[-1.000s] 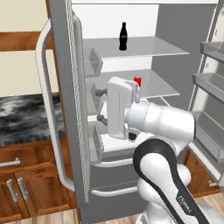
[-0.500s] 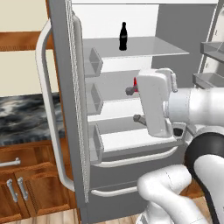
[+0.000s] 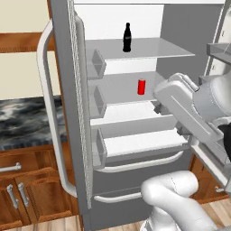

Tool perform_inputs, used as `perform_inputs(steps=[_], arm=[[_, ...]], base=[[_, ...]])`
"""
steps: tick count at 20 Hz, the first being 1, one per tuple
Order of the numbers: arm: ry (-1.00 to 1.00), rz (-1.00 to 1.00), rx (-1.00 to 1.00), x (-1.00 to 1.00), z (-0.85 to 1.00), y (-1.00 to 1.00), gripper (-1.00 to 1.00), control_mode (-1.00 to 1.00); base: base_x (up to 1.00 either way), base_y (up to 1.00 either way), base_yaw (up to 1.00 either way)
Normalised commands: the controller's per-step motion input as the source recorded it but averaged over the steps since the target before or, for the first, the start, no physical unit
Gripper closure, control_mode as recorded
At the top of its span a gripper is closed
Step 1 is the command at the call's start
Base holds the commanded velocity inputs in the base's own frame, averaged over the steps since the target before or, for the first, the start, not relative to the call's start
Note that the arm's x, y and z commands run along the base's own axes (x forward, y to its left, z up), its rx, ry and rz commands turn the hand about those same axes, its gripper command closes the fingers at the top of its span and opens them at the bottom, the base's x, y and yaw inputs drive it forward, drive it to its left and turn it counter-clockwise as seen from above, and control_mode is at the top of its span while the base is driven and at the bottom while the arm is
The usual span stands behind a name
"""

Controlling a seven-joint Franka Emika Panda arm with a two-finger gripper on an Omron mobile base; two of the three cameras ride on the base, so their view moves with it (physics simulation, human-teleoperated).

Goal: Open the fridge, grab two sodas, and place both sodas inside the bowl with ice on the dining counter.

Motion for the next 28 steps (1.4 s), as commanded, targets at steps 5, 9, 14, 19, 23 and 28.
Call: perform_inputs(steps=[5, 9, 14, 19, 23, 28], arm=[[0.06, 0.0, -0.48, -0.26, -0.63, -0.77, -1.0, -1.0], [0.0, 0.04, -0.48, -0.07, -0.51, -0.7, -1.0, -1.0], [-0.02, 0.1, -0.31, 0.1, -0.31, -0.69, -1.0, -1.0], [0.0, 0.18, -0.15, 0.26, -0.29, -0.52, -1.0, -1.0], [0.0, 0.13, 0.0, 0.59, -0.27, 0.0, -1.0, -1.0], [-0.05, 0.05, 0.0, 0.51, -0.31, 0.16, -1.0, -1.0]], base=[[0.0, 0.0, 0.0], [0.0, 0.0, 0.0], [0.0, 0.0, 0.0], [0.0, 0.0, 0.0], [0.0, 0.0, 0.0], [0.0, 0.0, 0.0]])
